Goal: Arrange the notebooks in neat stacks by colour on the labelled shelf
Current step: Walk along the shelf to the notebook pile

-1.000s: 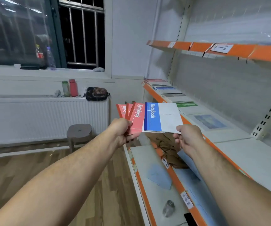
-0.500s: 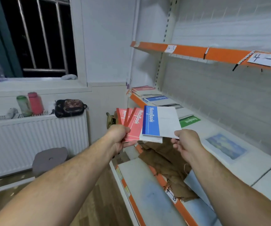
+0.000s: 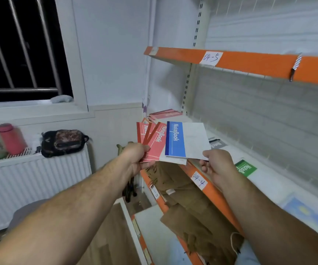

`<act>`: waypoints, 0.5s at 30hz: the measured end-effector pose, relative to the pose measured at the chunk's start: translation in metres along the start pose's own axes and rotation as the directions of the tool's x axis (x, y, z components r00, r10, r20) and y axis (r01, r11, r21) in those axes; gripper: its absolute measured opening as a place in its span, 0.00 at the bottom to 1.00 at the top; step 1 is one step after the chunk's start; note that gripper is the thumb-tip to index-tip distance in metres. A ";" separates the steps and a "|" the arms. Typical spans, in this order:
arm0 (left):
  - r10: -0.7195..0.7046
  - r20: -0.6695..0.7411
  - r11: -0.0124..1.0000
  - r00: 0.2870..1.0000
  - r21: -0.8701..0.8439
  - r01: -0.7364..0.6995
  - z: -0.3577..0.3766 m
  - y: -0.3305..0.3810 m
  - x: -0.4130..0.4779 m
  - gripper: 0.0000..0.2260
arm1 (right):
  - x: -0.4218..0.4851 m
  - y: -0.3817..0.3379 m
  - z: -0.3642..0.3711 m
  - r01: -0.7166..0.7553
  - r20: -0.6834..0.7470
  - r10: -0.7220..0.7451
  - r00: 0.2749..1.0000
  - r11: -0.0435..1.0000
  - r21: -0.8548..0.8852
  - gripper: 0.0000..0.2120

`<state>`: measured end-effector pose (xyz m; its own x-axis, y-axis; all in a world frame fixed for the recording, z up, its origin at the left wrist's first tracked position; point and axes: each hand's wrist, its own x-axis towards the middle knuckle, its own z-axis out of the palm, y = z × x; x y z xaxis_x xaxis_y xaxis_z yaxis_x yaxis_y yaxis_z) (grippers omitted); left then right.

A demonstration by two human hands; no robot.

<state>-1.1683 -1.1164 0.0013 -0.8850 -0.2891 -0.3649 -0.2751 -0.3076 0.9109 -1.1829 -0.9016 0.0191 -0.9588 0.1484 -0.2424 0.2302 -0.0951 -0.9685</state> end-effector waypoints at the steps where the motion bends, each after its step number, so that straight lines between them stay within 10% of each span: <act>1: -0.002 0.012 1.000 1.000 0.007 0.002 0.002 0.004 0.012 0.02 | 0.009 -0.002 0.004 -0.004 -0.005 0.004 1.000 1.000 -0.001 0.08; 15: 0.016 0.229 0.991 0.973 0.129 -0.046 0.020 0.095 0.251 0.04 | 0.186 -0.023 0.113 0.055 -0.251 -0.058 0.966 0.998 -0.018 0.06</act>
<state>-1.4241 -1.2000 -0.0003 -0.9517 -0.0783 -0.2968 -0.2800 -0.1744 0.9440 -1.3860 -0.9834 0.0031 -0.8978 0.3959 -0.1929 0.1802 -0.0694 -0.9812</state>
